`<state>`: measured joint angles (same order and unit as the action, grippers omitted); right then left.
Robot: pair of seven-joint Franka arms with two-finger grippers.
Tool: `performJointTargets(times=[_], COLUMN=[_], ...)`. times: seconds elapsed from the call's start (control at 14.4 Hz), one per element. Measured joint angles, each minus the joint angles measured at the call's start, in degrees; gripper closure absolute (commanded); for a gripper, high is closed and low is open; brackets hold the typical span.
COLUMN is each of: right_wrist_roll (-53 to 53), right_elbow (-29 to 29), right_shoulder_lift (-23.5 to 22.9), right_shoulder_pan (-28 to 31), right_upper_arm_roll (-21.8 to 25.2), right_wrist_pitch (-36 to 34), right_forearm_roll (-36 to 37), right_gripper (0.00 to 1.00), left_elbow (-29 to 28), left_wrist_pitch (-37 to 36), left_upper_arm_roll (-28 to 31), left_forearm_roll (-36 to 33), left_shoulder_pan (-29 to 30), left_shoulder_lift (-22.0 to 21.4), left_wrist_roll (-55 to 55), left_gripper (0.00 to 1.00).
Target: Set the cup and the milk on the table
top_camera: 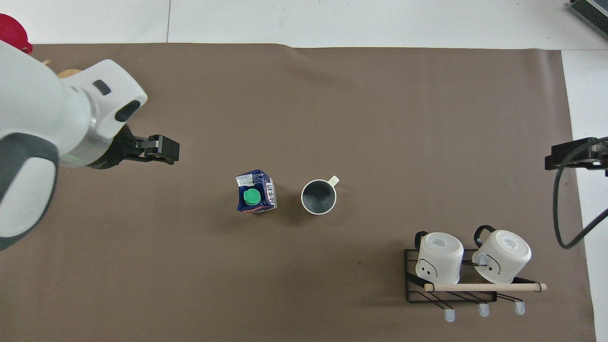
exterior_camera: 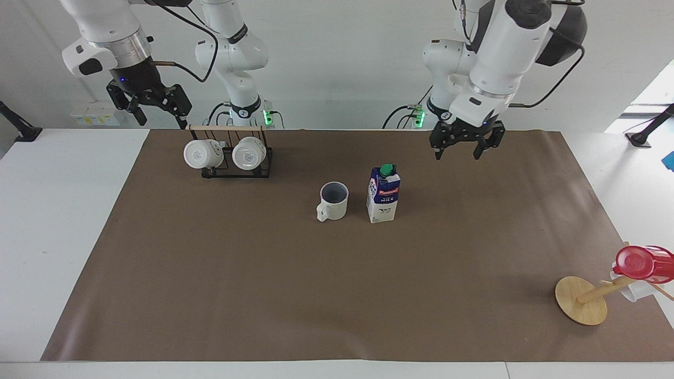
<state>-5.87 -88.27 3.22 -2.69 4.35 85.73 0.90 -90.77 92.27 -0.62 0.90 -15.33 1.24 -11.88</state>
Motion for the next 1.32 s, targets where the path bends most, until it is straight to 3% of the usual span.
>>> performJointTargets(times=[0.28, 0.83, 1.32], right_wrist_roll=[0.00, 0.00, 0.00], right_elbow=[0.00, 0.00, 0.00], right_shoulder_lift=[0.00, 0.00, 0.00], right_shoulder_pan=[0.00, 0.00, 0.00], right_upper_arm_roll=[0.00, 0.00, 0.00], right_wrist_pitch=[0.00, 0.00, 0.00], right_forearm_roll=[0.00, 0.00, 0.00], right_gripper=[0.00, 0.00, 0.00], left_elbow=[1.40, 1.61, 1.70], left_wrist_pitch=[-6.03, -9.45, -9.50], left_upper_arm_roll=[0.35, 4.53, 4.66], left_forearm_roll=[-0.01, -0.81, -0.81], left_shoulder_pan=[6.44, 6.60, 6.60], left_shoulder_lift=[-2.69, -4.45, -4.69], left_wrist_roll=[6.99, 13.36, 13.48], left_gripper=[0.00, 0.00, 0.00])
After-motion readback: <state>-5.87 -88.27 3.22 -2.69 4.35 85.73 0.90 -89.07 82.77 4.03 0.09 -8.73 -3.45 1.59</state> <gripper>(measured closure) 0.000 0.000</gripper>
